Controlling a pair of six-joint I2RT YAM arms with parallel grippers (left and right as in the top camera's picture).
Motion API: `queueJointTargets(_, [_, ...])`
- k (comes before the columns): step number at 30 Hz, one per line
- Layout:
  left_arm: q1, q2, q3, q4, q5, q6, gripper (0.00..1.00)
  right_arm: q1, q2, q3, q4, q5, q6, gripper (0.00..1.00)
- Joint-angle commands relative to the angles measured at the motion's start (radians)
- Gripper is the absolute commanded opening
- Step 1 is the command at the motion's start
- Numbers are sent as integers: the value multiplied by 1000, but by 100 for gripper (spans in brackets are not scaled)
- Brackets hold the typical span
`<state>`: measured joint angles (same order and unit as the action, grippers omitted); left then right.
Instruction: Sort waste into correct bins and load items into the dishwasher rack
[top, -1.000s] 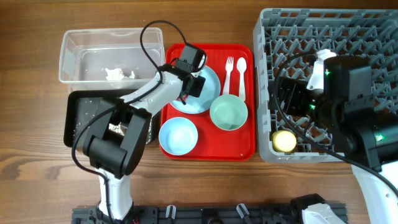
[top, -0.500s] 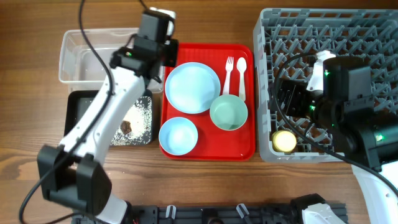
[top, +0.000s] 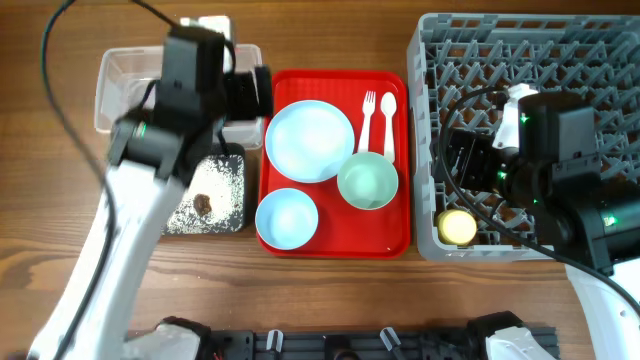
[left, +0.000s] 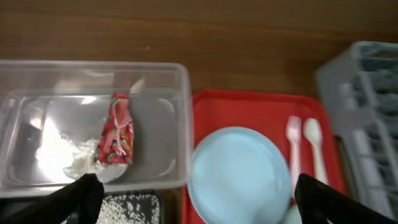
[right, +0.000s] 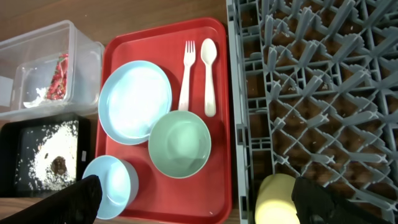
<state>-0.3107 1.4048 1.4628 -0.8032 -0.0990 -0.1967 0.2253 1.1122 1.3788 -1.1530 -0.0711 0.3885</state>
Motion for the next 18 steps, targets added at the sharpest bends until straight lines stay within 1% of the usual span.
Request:
queueJointTargets(1, [-92,-123,1,-59,12,-2,100,-2,5,4,0,-5,5,100])
queueJointTargets(3, [-121,-151,1,-79,12,-2,100,-2,6,4,0,-5,5,100])
queueJointTargets(7, [-127,-153,1,-116,12,-2,100,-2,8,4,1,-5,7,100])
queueJointTargets(18, [-127,-153,1,-116,12,-2,100,-2,12,4,1,-5,7,100])
